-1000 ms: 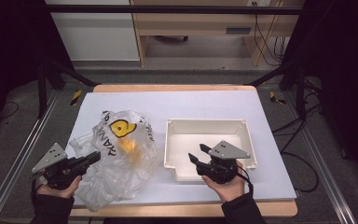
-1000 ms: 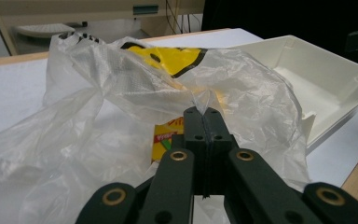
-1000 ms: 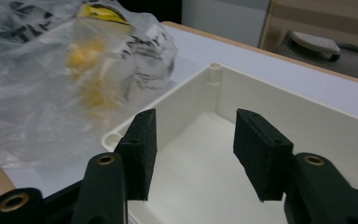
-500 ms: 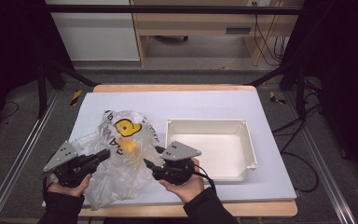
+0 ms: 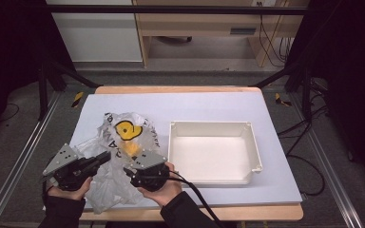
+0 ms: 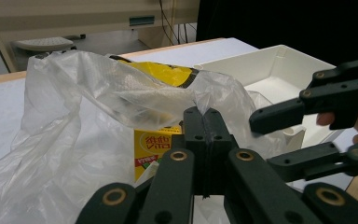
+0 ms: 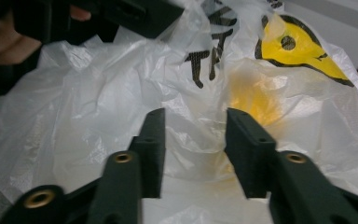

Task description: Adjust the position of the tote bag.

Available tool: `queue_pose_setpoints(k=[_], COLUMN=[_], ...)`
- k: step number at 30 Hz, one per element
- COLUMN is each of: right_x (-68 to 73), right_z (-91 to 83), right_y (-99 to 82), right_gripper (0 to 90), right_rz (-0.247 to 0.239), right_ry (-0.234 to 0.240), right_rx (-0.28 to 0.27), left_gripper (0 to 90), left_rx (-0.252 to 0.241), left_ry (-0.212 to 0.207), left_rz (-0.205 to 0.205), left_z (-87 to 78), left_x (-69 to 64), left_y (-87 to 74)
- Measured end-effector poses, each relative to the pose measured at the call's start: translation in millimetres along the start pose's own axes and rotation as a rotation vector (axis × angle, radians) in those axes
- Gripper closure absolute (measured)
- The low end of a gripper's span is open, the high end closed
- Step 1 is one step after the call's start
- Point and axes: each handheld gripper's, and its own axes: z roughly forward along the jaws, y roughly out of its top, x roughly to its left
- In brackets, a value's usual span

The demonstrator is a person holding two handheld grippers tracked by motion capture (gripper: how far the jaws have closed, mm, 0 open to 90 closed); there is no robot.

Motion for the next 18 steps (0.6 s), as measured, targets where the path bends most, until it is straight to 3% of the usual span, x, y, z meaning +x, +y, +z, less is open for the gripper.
queue_pose_setpoints(k=[1, 2, 3, 4, 11, 13, 15, 18], right_x=[1.0, 1.0, 0.6, -0.1, -7.9, -9.9, -12.9, -17.6], right_z=[2.4, 2.4, 3.3, 3.2, -3.2, -5.2, -7.4, -10.2], right_y=[-1.5, -1.5, -3.5, -4.2, -10.6, -11.7, -13.1, -15.8], right_gripper=[74.1, 74.1, 83.7, 86.9, 90.0, 90.0, 90.0, 90.0], right_rz=[-0.015, -0.015, -0.011, -0.01, 0.019, 0.028, 0.035, 0.05], right_ry=[-0.01, -0.01, -0.026, -0.026, -0.051, -0.056, -0.068, -0.097], right_rx=[0.012, 0.012, 0.022, 0.023, 0.008, 0.005, 0.005, 0.014], left_gripper=[90.0, 90.0, 90.0, 90.0, 88.4, 80.6, 67.3, 57.6], left_rx=[0.0, 0.0, 0.002, 0.003, 0.002, -0.01, -0.03, -0.068], left_ry=[-0.004, -0.004, -0.009, -0.013, -0.041, -0.03, -0.02, -0.003], left_rz=[-0.002, -0.002, -0.001, -0.003, -0.024, -0.034, -0.046, -0.058], left_z=[0.3, 0.3, 0.8, 1.2, 3.1, 2.5, 0.2, -8.0], left_x=[-0.5, -0.5, -0.8, -0.9, 1.6, 2.2, 4.1, 9.5], left_y=[-0.1, -0.1, -0.4, -0.6, -2.0, -1.4, 0.5, 4.0])
